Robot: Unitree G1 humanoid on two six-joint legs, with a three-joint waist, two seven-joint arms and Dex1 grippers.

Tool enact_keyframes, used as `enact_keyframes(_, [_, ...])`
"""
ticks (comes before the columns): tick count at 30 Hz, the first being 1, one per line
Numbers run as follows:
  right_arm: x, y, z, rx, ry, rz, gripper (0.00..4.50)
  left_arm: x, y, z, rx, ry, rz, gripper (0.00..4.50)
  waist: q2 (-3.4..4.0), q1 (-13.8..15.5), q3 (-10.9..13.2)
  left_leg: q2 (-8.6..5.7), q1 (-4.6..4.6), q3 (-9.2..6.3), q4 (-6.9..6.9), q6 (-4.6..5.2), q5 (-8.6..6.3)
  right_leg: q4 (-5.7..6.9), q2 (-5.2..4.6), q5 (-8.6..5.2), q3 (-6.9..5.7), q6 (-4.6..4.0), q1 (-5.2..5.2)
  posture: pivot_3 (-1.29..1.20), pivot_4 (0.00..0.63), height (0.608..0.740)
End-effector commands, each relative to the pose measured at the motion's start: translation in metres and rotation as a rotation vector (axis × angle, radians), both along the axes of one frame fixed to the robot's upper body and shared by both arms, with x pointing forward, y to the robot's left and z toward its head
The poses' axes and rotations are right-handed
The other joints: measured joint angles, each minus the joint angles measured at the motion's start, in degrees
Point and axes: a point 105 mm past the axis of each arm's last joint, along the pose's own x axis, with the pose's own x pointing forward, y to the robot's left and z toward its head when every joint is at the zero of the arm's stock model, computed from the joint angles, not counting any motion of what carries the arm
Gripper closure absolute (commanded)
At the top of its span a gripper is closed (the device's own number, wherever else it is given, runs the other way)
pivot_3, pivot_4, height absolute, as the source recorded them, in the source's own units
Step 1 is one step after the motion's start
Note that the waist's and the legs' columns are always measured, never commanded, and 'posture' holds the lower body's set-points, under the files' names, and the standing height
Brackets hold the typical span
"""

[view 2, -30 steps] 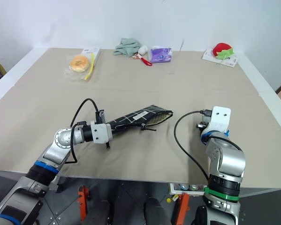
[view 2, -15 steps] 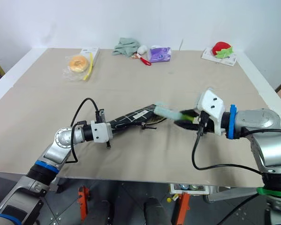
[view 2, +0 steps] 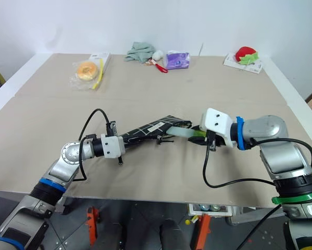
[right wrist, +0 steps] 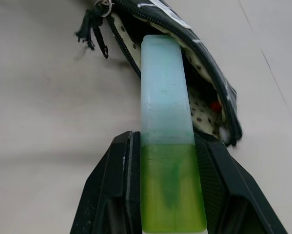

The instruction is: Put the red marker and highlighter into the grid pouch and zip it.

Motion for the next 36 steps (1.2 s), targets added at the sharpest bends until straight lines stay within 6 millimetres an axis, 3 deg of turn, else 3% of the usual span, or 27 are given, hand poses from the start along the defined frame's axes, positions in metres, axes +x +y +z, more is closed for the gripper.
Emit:
enact_keyframes(1, [0.000, 0.026, 0.010, -0.066, -0.092, 0.135, 3.38, 0.001, -0.005, 0.018, -0.035, -0.051, -0.024, 4.50, 0.00, 0.0, 0.0, 0.01, 0.00, -0.01, 0.00, 0.00, 0.00, 0.00, 0.01, 0.00, -0.02, -0.01, 0.01, 0.00, 0.150, 0.734])
enact_keyframes(7, [-0.004, 0.063, 0.002, -0.103, -0.124, 0.283, 3.38, -0.001, -0.009, 0.019, -0.042, -0.049, -0.041, 4.50, 0.00, 0.1, 0.0, 0.00, -0.04, -0.06, 0.00, -0.01, 0.00, 0.01, 0.00, -0.01, -0.05, 0.01, 0.01, 0.00, 0.150, 0.734])
enact_keyframes(11, [-0.002, 0.071, 0.006, -0.070, -0.136, 0.293, 3.38, -0.001, -0.010, 0.019, -0.044, -0.049, -0.039, 4.50, 0.00, 0.1, 0.0, 0.00, -0.04, -0.09, 0.00, -0.01, 0.00, 0.02, -0.01, 0.02, -0.07, -0.06, 0.01, 0.00, 0.150, 0.734])
enact_keyframes(13, [-0.002, 0.069, 0.011, -0.040, -0.124, 0.273, 2.33, -0.001, -0.008, 0.019, -0.047, -0.046, -0.032, 4.50, 0.00, 0.1, 0.0, 0.00, -0.04, -0.09, 0.00, 0.00, 0.00, 0.02, -0.01, 0.17, -0.08, -0.31, 0.01, 0.00, 0.150, 0.734])
enact_keyframes(14, [-0.002, 0.067, 0.013, -0.026, -0.118, 0.263, 2.15, -0.001, -0.008, 0.019, -0.048, -0.045, -0.030, 4.50, 0.00, 0.1, 0.0, 0.00, -0.04, -0.09, 0.00, 0.00, 0.00, 0.02, -0.01, 0.18, -0.08, -0.31, 0.01, 0.00, 0.150, 0.734])
enact_keyframes(18, [-0.003, 0.055, 0.030, 0.042, -0.116, 0.209, 0.15, -0.001, -0.007, 0.018, -0.051, -0.039, -0.023, 4.50, 0.00, 0.2, 0.0, -0.01, -0.04, -0.09, 0.01, -0.01, 0.01, 0.02, -0.01, 0.19, -0.08, -0.33, 0.02, 0.00, 0.150, 0.734])
enact_keyframes(25, [-0.015, 0.037, 0.065, 0.317, -0.050, 0.132, 0.07, -0.001, -0.007, 0.018, -0.054, -0.035, -0.022, 4.50, 0.00, 0.2, 0.0, 0.00, -0.04, -0.12, 0.00, -0.01, 0.00, 0.02, 0.00, 0.20, -0.10, -0.36, 0.02, 0.00, 0.150, 0.734])
enact_keyframes(27, [-0.023, 0.040, 0.063, 0.348, -0.015, 0.149, 0.07, -0.001, -0.008, 0.018, -0.054, -0.033, -0.025, 4.50, 0.00, 0.2, 0.0, 0.00, -0.03, -0.13, 0.01, -0.01, 0.00, 0.03, 0.00, 0.21, -0.10, -0.36, 0.04, 0.00, 0.150, 0.734])
enact_keyframes(31, [-0.038, 0.048, 0.032, 0.263, 0.084, 0.175, 0.07, 0.000, -0.009, 0.018, -0.054, -0.032, -0.028, 4.50, 0.00, 0.1, 0.0, 0.00, -0.03, -0.14, 0.01, -0.01, 0.00, 0.04, 0.01, 0.19, -0.10, -0.33, 0.03, 0.00, 0.150, 0.734])
enact_keyframes(36, [-0.036, 0.051, 0.013, 0.206, 0.102, 0.165, 0.07, 0.000, -0.010, 0.019, -0.053, -0.031, -0.032, 4.50, -0.01, 0.1, 0.0, 0.00, -0.02, -0.13, 0.05, 0.00, 0.03, 0.04, 0.01, 0.07, -0.11, -0.06, 0.04, 0.00, 0.150, 0.734])
